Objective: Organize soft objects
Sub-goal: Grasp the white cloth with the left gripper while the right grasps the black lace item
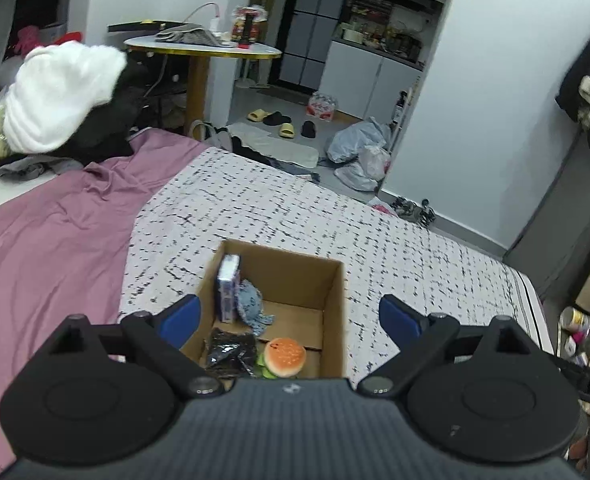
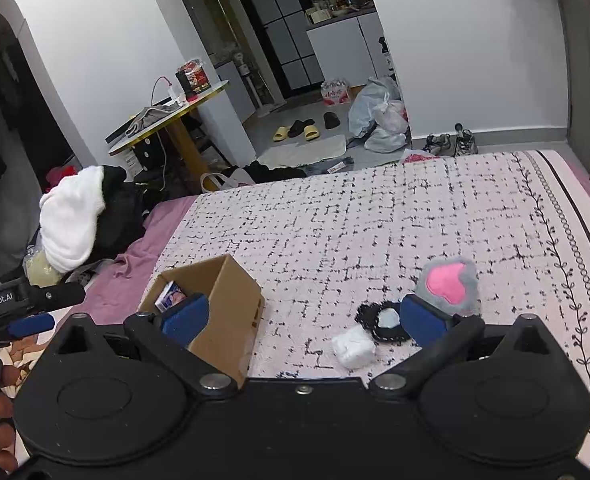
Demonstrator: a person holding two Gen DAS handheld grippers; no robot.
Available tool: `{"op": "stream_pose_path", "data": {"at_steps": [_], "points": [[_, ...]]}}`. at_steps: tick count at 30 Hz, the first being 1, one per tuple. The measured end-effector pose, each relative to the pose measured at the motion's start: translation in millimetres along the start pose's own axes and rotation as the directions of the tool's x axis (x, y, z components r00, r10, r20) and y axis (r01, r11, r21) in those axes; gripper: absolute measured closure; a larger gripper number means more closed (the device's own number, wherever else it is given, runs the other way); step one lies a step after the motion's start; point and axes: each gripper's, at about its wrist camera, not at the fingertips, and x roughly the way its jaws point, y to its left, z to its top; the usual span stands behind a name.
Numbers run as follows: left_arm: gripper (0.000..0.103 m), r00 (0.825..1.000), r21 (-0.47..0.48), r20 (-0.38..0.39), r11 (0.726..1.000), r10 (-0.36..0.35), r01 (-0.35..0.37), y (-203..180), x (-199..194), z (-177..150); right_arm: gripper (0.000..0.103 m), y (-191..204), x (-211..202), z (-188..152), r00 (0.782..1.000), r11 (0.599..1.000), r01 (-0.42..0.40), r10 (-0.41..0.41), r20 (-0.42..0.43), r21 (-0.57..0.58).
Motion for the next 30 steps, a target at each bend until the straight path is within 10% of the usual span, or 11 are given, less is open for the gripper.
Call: {"op": "stream_pose_path", "data": {"at_steps": [30], "points": [[0.012, 0.984, 0.034, -0.112, 0.989, -0.142, 0.146, -129, 85, -47, 0.021, -121, 20, -15, 0.998, 0.956, 0.053, -0.058, 0.010, 0.289]]}}
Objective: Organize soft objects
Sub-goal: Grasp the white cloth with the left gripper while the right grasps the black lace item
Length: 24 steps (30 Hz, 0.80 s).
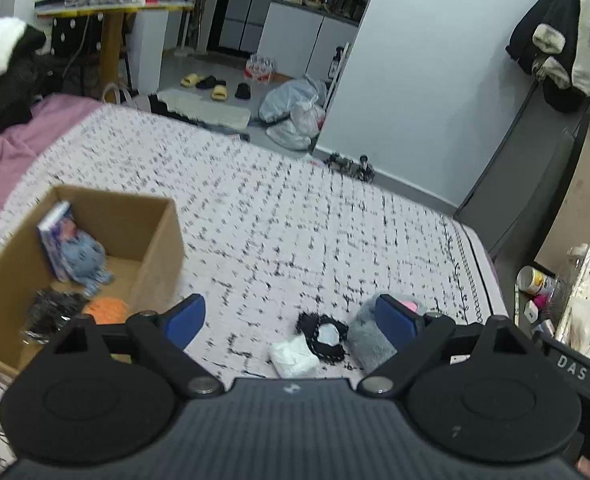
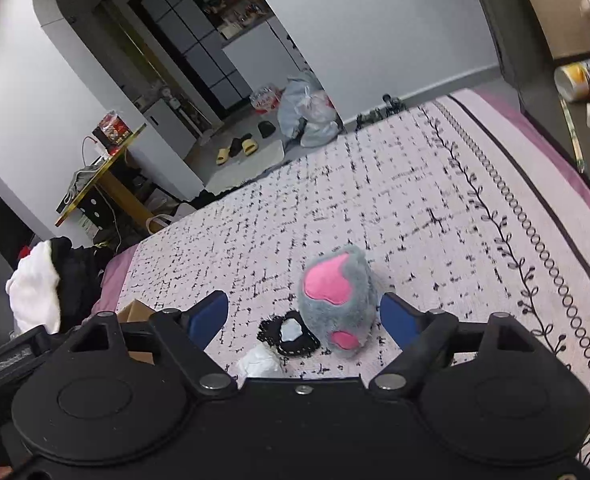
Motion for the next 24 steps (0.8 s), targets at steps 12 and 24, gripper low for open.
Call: {"op": "stream_pose_path", "data": {"at_steps": [12, 24], "points": [[0.026, 0.988, -0.125, -0.156, 0.992, -0.014, -0.005, 1, 73, -23, 0.044, -13, 35, -13, 0.993, 0.996, -0.034, 0.043, -0.114, 0.080], [0.040, 0.970, -0.239, -0.243, 0.970, -0.017, -0.043, 13, 121, -34, 0.048, -19, 68, -19, 0.985, 0.990, -0.036, 0.059, -0.163, 0.140]]}}
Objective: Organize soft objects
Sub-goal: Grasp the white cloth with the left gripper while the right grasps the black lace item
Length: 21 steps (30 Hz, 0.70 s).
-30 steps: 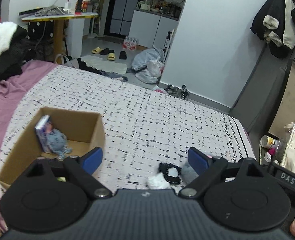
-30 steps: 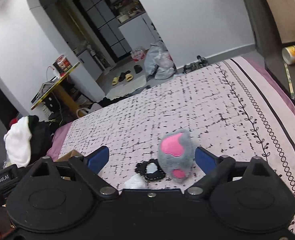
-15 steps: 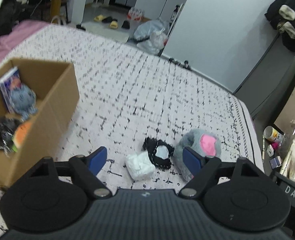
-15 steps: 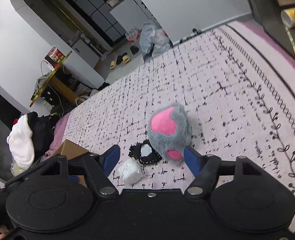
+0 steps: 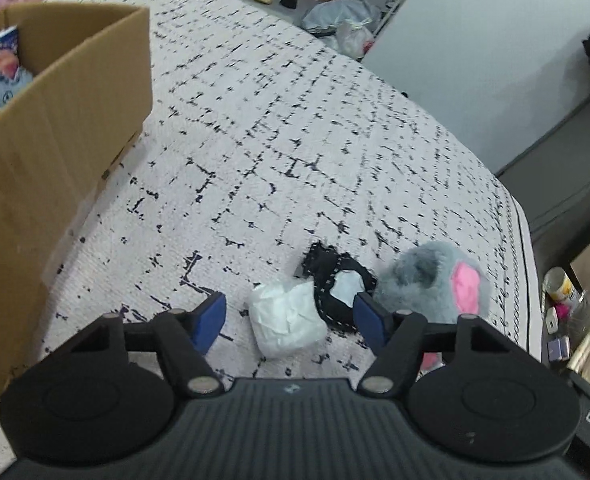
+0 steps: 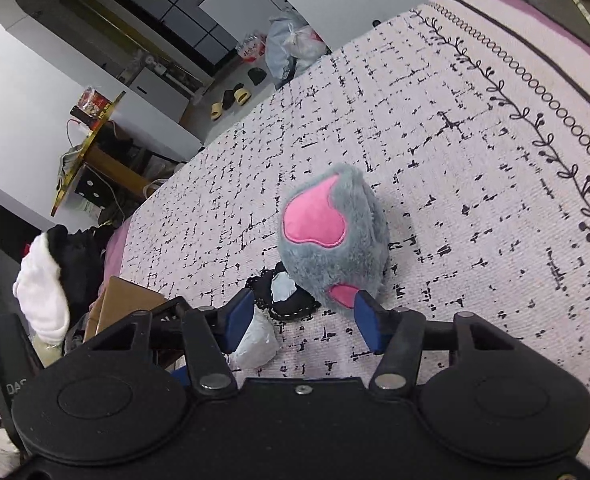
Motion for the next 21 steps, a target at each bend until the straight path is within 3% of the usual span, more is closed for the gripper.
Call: {"op": "stream_pose_path", "data": {"at_steps": [2, 3, 4, 15, 21], "points": [[0.052, 1.000, -0.019, -0.022, 1.000, -0.010, 0.010, 2, 6, 2, 0.048, 0, 5, 0, 1.000, 1.000, -0.004, 0.004, -0.002, 0.007], [0.064, 0.999, -0.030, -0.036, 0.999, -0.015, 0.013, 3, 9, 3, 0.049, -1, 8, 0, 1.000, 1.000, -0.007, 0.007, -0.005, 0.013], [0.067, 0.999, -0.033, -0.041, 0.999, -0.015, 0.014, 4, 10, 3, 0.050, -1, 11, 0, 1.000, 1.000, -0.013, 0.013, -0.012, 0.021], [0.068, 0.997, 0.035, 0.066, 0.999, -0.030, 0.027, 0, -27, 13, 0.050, 5, 35, -11, 0.998, 0.999, -0.033, 0.035, -0.053, 0.035], [0.068, 0.991, 0.048, 0.121, 0.998, -0.051, 0.045, 1, -51, 19, 0.049, 6, 47, -17, 1.000, 1.000, -0.006, 0.007, -0.020, 0.031]]}}
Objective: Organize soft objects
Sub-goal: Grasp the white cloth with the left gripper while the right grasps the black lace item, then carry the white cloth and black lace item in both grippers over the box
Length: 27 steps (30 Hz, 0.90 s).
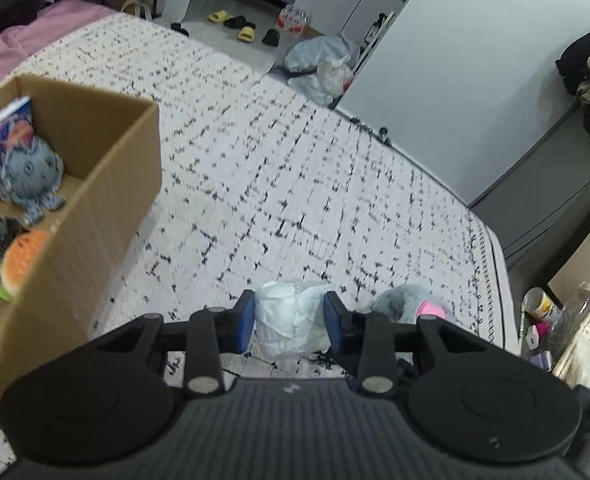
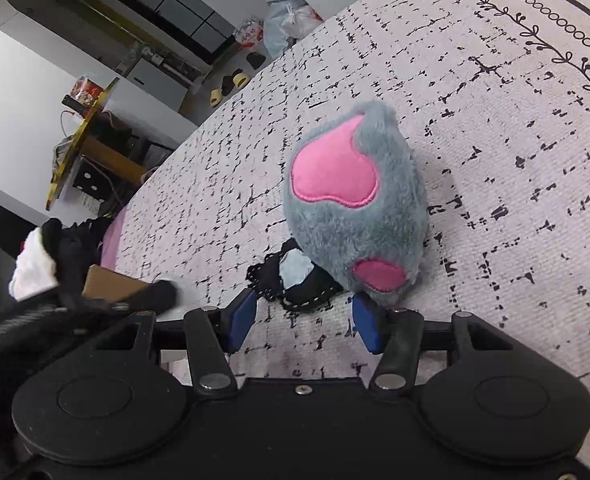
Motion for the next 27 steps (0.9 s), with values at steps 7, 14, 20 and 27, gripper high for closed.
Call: {"op": "stream_pose_path", "data": {"at_steps": [7, 14, 20, 27], "points": [[0.068, 0.999, -0.002, 0.037, 1.000, -0.017, 0.017, 5, -21, 9, 0.048, 8, 18, -6, 0.997, 0.999, 0.026, -0.024, 0.072, -0.028], [0.068, 0.998, -0.002, 0.057, 1.000, -0.009, 0.009, 17, -42, 15, 0.058, 30, 34, -8, 0.988, 0.985, 0.125, -0.112, 0.105, -0.119], [0.068, 0.996, -0.012, 0.089, 1.000, 0.022, -0.021, 32, -65, 26, 0.082, 33, 32, -8, 0.994, 0.987, 0.097, -0.088, 0.067, -0.130], [0.068, 0.988, -0.026, 0.140, 0.998, 0.063, -0.060, 52, -94, 40, 0.083, 58, 16, -11, 0.997, 0.983, 0.034, -0.022, 0.069, -0.180]]}}
